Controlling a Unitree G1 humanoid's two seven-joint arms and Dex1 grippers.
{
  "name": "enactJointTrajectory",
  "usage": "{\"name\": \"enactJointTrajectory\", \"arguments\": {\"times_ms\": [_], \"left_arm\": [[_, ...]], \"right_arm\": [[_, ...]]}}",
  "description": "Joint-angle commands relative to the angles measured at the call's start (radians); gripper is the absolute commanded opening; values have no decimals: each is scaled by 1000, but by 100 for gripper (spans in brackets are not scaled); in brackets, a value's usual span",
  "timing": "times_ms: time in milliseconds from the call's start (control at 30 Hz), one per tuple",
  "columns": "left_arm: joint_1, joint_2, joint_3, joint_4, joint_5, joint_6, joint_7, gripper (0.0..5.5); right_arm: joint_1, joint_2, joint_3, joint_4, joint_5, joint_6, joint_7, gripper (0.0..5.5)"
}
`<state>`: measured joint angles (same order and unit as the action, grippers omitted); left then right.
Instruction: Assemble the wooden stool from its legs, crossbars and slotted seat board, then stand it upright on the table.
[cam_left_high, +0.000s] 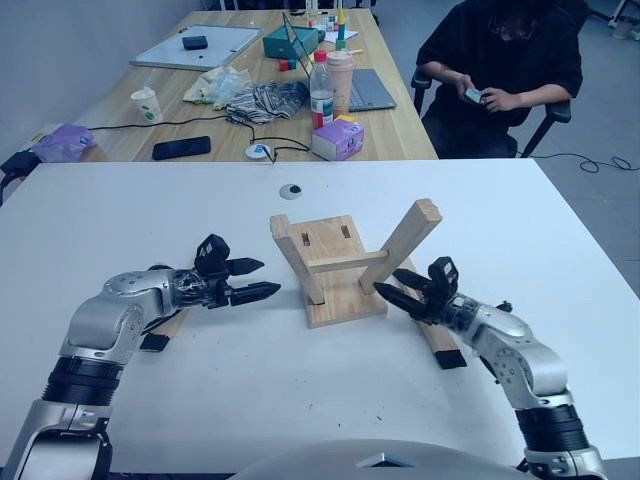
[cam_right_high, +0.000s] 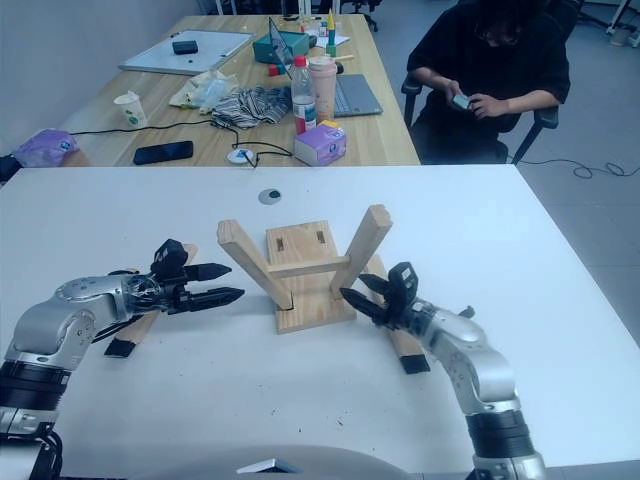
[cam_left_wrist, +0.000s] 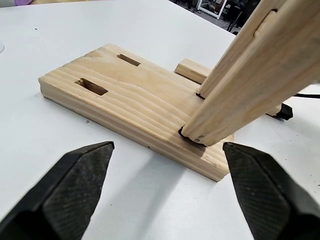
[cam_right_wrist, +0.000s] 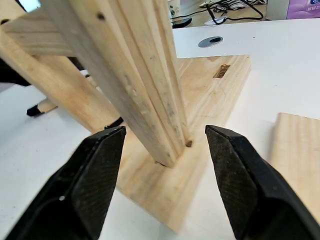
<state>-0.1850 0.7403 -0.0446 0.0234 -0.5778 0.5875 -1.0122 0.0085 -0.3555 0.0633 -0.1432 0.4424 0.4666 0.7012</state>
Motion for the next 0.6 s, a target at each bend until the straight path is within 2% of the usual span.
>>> {"name": "enactJointTrajectory", "arguments": {"times_ms": [33,100,333,400,600], "left_arm": [[-17,-4,9,12,22,13,-3,403],[-18,-6,11,18,29,10,-5,406],[-36,-5,34,60,44,0,-12,406],[-56,1,51,84,45,-5,-16,406],[-165,45,126,222,68,-35,-43,406]], "right_arm": [[-20,34,14,33,-32,-13,-48,295],[-23,37,16,41,-41,-17,-54,271],[-32,43,5,58,-41,-32,-56,137],[-32,40,12,59,-35,-40,-34,131],[-85,-65,20,147,-15,-97,219,114]]}}
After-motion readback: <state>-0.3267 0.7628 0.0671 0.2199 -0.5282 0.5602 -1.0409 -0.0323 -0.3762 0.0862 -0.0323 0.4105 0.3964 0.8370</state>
